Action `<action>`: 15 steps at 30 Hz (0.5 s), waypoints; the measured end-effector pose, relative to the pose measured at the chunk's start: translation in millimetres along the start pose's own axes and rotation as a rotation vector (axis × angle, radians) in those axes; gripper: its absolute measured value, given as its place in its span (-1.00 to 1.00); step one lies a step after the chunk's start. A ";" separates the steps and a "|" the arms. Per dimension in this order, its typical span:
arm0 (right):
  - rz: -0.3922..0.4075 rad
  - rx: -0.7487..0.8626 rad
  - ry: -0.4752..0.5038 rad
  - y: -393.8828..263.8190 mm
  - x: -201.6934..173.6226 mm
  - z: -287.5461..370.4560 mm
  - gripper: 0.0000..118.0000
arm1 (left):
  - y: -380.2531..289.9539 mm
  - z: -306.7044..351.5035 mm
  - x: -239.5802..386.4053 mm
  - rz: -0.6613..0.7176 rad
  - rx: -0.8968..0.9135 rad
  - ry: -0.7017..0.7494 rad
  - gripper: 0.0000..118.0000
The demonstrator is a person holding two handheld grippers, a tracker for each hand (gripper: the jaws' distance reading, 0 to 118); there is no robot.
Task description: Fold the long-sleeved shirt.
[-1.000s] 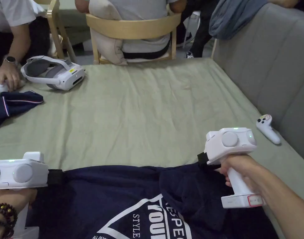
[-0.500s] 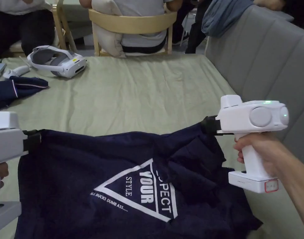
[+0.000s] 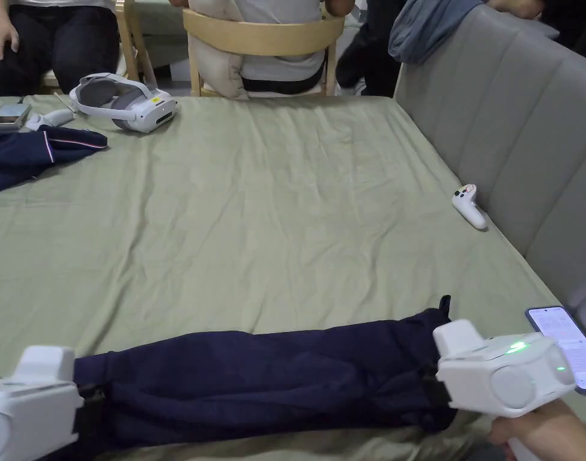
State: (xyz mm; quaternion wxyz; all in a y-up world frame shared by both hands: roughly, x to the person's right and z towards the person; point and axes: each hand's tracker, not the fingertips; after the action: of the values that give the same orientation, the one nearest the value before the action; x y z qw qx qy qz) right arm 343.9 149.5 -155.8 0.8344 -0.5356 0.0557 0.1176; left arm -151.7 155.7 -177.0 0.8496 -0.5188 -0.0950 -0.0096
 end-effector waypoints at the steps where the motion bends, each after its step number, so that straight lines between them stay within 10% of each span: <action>1: 0.010 0.005 -0.009 -0.4 -4.8 -14.2 -0.85 | -4.7 -14.3 -0.5 0.003 0.006 0.005 -0.79; 8: -0.036 -0.041 0.014 24.4 -2.3 -15.5 -0.77 | -10.4 -29.7 4.4 0.056 0.029 0.012 -0.50; 11: -0.119 0.026 0.022 17.8 10.5 13.2 0.61 | -7.6 -5.6 -0.4 0.070 0.093 -0.080 0.84; 12: -0.165 0.086 -0.008 14.6 15.6 34.4 1.00 | -4.6 12.3 -3.2 0.086 0.116 -0.073 0.83; 15: -0.274 0.324 0.014 17.1 28.9 89.7 0.98 | 3.6 57.2 -2.5 0.064 0.271 -0.130 0.80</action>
State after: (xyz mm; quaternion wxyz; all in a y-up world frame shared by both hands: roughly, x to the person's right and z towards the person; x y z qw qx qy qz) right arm 364.5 241.7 -139.5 0.9174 -0.3978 0.0065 -0.0112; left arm -162.4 207.7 -155.3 0.9037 -0.4018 -0.1335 0.0638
